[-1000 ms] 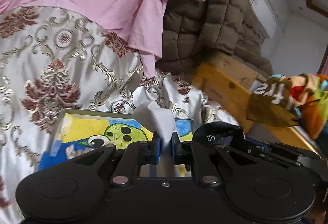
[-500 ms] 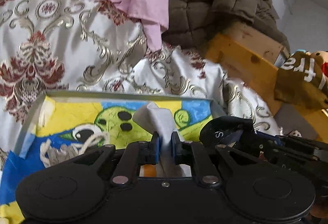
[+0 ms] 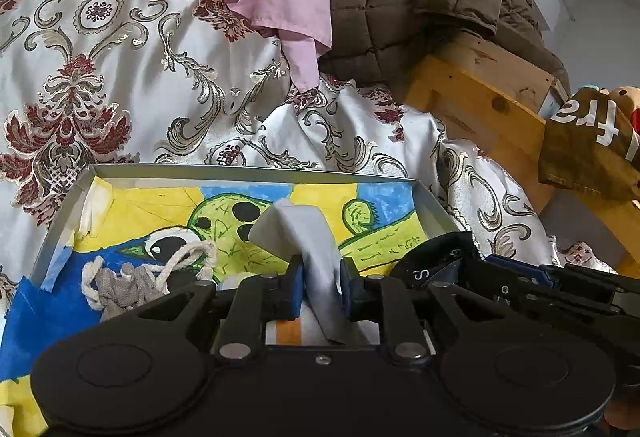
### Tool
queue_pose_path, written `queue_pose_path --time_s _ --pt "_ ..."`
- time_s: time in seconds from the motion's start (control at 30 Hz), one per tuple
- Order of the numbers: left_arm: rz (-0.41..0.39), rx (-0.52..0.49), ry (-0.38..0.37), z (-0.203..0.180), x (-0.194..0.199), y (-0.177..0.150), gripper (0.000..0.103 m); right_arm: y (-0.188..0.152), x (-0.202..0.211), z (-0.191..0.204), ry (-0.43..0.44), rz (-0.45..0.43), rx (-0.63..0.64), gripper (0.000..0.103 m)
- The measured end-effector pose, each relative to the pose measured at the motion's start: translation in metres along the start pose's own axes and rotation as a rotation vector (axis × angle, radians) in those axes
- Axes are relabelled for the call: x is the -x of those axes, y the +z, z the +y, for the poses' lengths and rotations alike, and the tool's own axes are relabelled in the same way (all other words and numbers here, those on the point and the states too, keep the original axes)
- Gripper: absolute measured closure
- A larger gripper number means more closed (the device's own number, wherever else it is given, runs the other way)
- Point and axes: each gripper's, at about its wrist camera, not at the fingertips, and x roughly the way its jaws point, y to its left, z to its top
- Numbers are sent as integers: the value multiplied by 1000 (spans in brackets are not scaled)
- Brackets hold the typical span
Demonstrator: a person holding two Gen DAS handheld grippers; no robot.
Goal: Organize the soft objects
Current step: 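Carry the navy striped sock over the cartoon tray and lower it in, then open the right tool and move both tools back toward the pile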
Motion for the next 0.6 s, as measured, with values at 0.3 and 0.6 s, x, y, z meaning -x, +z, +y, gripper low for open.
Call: queue_pose_path --time_s 0.3,0.6 --pt "-7 -18 15 -6 12 0 66 6 17 3 1 -23 9 58" --pt "-96 -16 41 -15 54 -1 37 18 57 -3 -13 -85 -20 34"
